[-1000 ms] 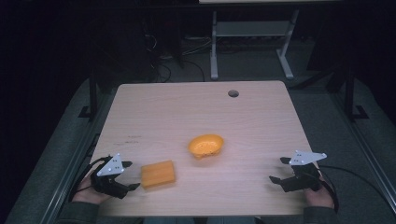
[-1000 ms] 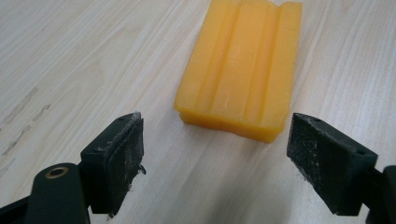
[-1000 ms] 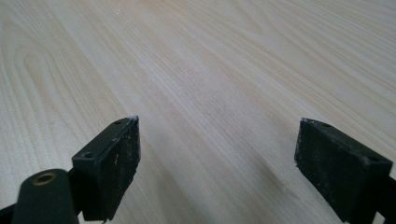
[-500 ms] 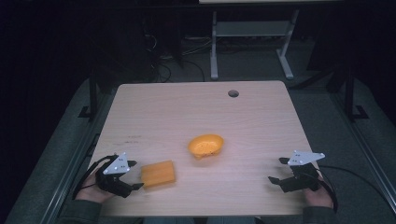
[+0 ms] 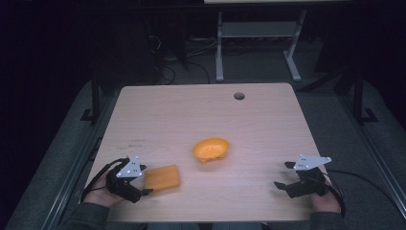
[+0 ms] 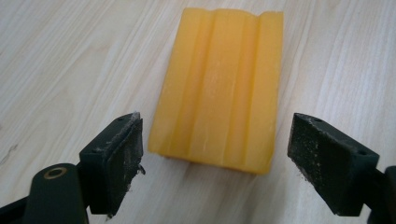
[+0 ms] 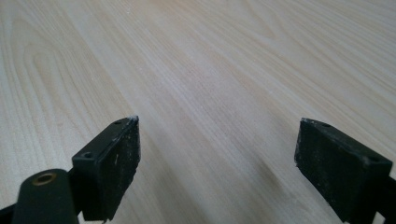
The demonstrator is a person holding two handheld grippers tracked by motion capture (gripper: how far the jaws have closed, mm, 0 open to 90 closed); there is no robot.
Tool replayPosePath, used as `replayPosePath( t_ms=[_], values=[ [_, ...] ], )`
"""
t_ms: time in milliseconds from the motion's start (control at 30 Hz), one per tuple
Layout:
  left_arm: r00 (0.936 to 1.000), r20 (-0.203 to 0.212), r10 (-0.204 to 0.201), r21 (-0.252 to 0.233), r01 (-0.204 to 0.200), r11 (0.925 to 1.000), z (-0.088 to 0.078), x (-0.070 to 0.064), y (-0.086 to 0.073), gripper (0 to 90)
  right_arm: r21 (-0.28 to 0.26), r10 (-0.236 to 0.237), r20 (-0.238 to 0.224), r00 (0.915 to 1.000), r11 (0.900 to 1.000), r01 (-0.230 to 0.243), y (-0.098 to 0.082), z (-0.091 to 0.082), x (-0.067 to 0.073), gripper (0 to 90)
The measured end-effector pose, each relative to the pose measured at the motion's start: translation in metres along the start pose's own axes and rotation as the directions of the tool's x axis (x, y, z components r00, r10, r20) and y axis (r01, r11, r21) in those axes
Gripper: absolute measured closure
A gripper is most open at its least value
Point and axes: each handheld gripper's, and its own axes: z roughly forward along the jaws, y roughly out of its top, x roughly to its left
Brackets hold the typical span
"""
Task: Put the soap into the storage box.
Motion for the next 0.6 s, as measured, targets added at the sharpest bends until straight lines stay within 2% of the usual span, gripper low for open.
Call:
replayPosePath(
  t_ms=[33,133,233,600],
  values=[
    [0.9999,-0.001,0.012,0.006,-0.012,0.9999,0.002,0.000,0.003,17.0,-0.001,-0.001,-0.001,1.0000,1.000,0.001,0.000,0.000,0.000,13.7],
    [0.9999,0.002,0.011,0.005,-0.011,0.9999,0.004,-0.001,0.006,16.6,0.000,0.000,-0.001,1.0000,1.000,0.000,0.000,0.000,0.000,13.7],
    [0.9994,0.010,0.034,0.027,-0.035,0.9990,0.009,0.000,0.013,16.6,0.000,-0.006,-0.001,1.0000,1.000,0.006,0.000,0.000,0.000,13.7],
    [0.9980,0.034,0.053,0.091,-0.056,0.9942,0.024,0.005,0.023,16.3,0.004,-0.007,-0.006,1.0000,1.000,0.007,0.000,0.001,0.000,13.7]
  ],
)
